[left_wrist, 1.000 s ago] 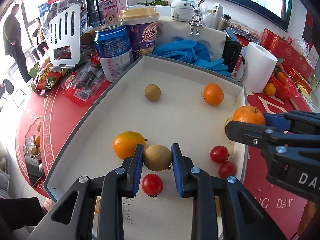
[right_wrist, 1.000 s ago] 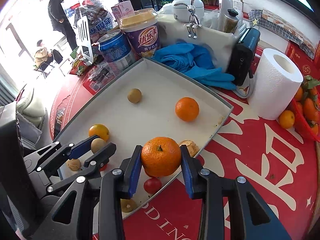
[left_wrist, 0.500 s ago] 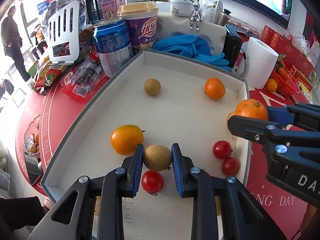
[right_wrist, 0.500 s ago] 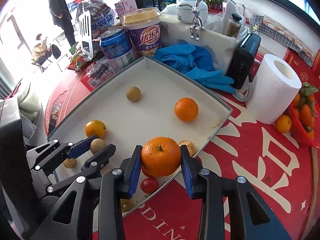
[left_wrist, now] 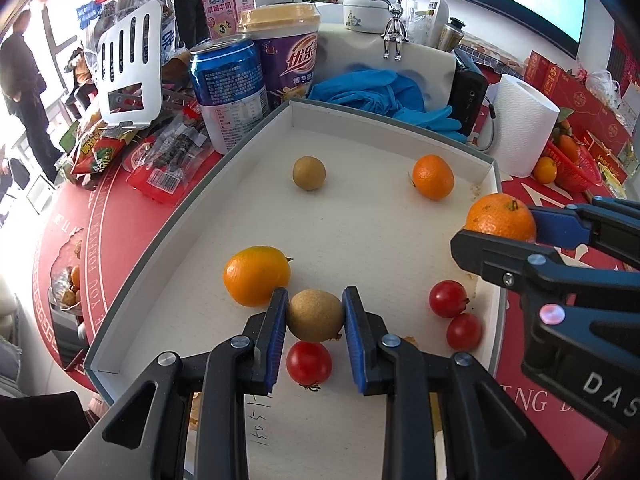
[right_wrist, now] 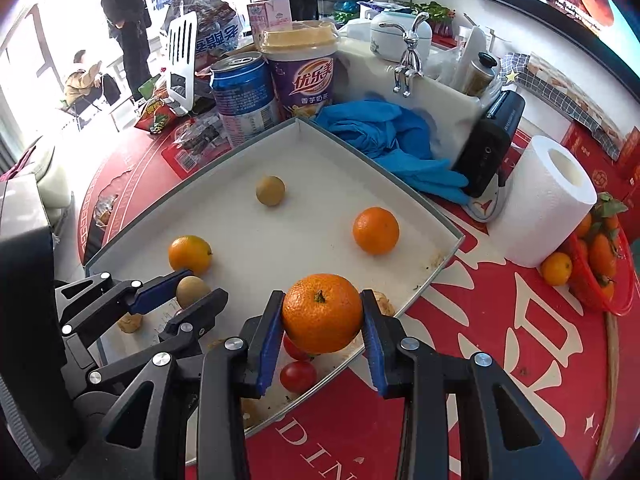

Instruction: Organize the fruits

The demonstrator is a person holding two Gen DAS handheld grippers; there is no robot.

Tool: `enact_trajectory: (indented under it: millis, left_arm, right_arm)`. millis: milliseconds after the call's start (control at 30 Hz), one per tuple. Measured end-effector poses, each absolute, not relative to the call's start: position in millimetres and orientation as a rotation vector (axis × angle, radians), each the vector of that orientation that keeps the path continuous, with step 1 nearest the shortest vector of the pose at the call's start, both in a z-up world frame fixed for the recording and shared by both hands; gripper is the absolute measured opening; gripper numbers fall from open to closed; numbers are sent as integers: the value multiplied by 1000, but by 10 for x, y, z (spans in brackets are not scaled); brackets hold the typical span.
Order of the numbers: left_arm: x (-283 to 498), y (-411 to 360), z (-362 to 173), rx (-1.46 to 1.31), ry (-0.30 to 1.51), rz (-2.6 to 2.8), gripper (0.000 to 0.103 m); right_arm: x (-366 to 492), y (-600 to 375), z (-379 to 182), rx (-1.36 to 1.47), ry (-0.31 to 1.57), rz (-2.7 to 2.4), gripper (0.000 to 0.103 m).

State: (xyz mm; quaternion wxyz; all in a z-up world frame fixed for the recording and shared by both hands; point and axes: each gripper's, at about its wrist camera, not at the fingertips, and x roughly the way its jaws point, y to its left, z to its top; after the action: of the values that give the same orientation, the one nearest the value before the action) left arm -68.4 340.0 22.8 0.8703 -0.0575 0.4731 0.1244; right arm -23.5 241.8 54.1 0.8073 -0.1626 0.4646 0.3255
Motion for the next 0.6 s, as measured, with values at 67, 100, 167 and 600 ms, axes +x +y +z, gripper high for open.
enact_trajectory:
  millis: [67,100,167,600]
  left_arm:
    - [-680,3399,223,-120,991,261,30]
    - [-679,3400,221,-120,991,261,30]
    - [-678,3399,224,-118,991,261,30]
    - [-668,3378,211,-107,995,266,30]
  right_arm:
    - [-234,2417,532,-348,997,694,38]
    - [-228,2416,526,-348,1000,694,38]
    - [-222,2416,519,-347,1003,693,38]
    - [-199,2431,489,-346,1017,704,38]
